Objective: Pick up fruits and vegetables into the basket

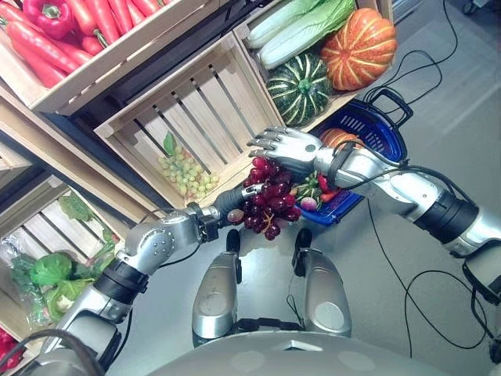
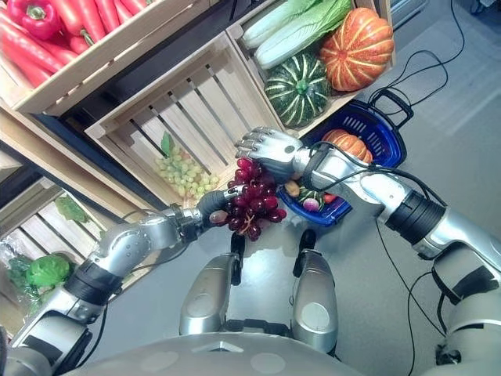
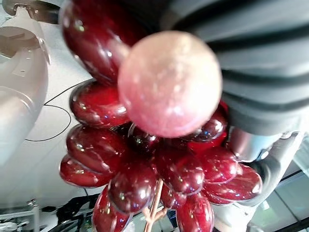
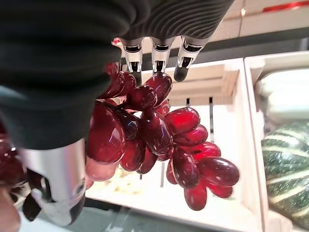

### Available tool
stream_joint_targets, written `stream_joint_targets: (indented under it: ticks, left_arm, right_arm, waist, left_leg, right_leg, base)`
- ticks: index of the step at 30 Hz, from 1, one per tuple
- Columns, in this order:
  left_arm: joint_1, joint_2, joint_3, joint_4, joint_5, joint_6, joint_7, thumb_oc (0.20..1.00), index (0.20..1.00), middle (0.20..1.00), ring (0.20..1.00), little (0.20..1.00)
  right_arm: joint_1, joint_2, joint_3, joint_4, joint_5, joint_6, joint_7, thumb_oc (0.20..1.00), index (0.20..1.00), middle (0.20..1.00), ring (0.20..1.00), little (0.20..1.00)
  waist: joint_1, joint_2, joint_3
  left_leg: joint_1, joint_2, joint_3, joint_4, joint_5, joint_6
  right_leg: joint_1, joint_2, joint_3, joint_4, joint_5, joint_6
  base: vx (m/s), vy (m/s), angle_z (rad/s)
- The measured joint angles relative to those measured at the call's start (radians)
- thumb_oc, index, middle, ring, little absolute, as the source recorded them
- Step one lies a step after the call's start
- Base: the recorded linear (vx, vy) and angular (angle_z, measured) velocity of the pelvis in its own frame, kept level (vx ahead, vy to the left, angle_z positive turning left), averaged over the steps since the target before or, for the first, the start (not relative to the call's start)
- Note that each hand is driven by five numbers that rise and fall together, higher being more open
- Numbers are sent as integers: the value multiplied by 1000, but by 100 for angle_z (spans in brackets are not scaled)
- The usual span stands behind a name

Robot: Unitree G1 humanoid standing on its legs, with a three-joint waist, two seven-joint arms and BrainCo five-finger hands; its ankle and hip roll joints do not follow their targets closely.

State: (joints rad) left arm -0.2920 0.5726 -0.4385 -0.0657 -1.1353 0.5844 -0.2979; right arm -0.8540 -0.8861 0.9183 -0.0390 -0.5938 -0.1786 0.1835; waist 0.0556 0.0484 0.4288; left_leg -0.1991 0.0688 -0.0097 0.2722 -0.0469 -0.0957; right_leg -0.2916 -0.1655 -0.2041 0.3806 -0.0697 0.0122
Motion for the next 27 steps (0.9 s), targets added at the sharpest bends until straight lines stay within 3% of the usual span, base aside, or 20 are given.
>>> stream_joint_targets:
  ticks: [6,11,12,13,15,24,27]
  left_arm:
    - [-39,41,-30,-3,-4,0,-10,200,200,200,200,200]
    - [-55,41,-74,-3,-6,-1,-10,200,200,200,200,200]
    - [-55,41,-80,-3,-6,-1,-10,200,200,200,200,200]
    - [-55,40,-88,-3,-5,-1,-10,200,200,200,200,200]
    - [-55,48,-107,-3,-4,-8,-9,200,200,200,200,200]
    - [-55,54,-165,1,8,-45,39,200,200,200,200,200]
    - [-55,55,-178,2,30,-47,55,200,200,200,200,200]
  right_arm:
    - [-14,-5,0,-17,106,26,55,1000,1000,1000,1000,1000]
    - [-14,-14,-1,-24,261,76,190,1000,1000,1000,1000,1000]
    - [-14,-12,-1,-24,287,94,222,912,912,912,912,912]
    - [-14,-11,0,-24,312,109,257,765,765,765,765,765]
    - [-14,-6,2,-24,374,152,314,200,200,200,200,200]
    - [-1,59,3,34,529,364,440,200,200,200,200,200]
    - [9,87,2,62,539,393,456,200,200,200,200,200]
  waist:
    - [-5,0,0]
    - [-9,-3,2]
    - [-9,-3,2]
    - [-9,-4,2]
    - [-9,-7,4]
    - [-8,-21,12]
    - [-9,-21,12]
  left_leg:
    - [0,-1,1,-1,0,0]
    - [3,0,4,-8,0,0]
    - [5,0,4,-10,0,0]
    - [7,0,5,-12,0,0]
    - [15,0,6,-18,0,0]
    - [23,0,6,-18,1,0]
    - [23,0,6,-18,0,1]
  right_leg:
    - [0,0,1,-2,1,1]
    - [0,1,1,-5,1,1]
    - [0,1,2,-5,1,1]
    - [1,1,2,-6,1,1]
    - [6,1,1,-7,1,1]
    - [16,0,-1,-13,1,2]
    - [17,1,-1,-12,1,2]
  base:
    - [-4,25,0]
    - [-6,21,-1]
    - [0,0,0]
    - [0,0,0]
    - [0,0,0]
    - [0,0,0]
    - [0,0,0]
